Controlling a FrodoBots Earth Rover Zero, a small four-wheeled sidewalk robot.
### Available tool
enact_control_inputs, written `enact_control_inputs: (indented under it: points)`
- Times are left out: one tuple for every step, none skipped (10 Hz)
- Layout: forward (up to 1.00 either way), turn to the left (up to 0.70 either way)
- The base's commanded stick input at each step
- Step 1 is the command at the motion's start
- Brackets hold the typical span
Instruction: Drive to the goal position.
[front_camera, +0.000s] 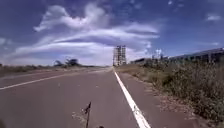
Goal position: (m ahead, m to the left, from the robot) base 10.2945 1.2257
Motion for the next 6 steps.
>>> enact_control_inputs:
  points:
    - [1.00, 0.00]
    - [1.00, 0.00]
    - [1.00, 0.00]
    - [1.00, 0.00]
    - [1.00, 0.00]
    - [1.00, 0.00]
